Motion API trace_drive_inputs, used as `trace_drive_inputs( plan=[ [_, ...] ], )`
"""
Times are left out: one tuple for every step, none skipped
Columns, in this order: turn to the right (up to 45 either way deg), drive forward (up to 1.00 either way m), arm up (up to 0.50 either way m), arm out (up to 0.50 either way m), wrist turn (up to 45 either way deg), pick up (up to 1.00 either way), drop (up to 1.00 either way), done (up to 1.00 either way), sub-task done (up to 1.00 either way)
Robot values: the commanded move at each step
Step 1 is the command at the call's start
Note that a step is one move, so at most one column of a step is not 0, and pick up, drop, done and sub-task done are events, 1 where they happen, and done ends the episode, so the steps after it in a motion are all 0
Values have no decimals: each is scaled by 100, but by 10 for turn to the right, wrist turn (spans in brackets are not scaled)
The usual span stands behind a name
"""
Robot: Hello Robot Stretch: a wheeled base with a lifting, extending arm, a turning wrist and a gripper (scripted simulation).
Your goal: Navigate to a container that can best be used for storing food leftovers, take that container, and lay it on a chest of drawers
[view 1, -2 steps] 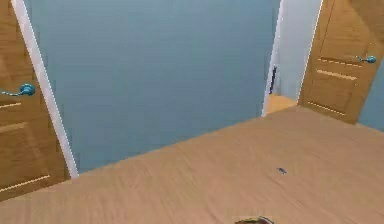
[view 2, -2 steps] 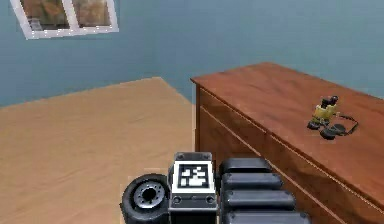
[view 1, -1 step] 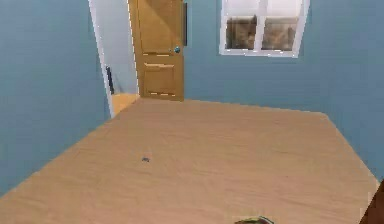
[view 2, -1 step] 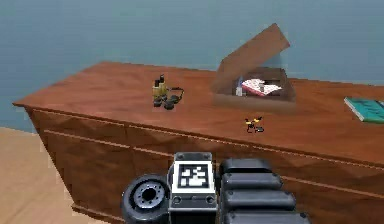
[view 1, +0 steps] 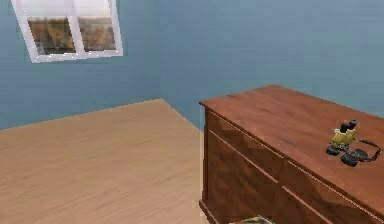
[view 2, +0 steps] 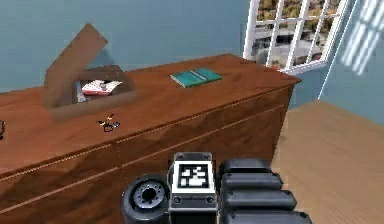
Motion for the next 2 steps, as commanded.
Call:
trace_drive_inputs(
  plan=[
    [180,0,0,0,0,0,0,0,0],
    [0,35,0,0,0,0,0,0,0]
  ],
)
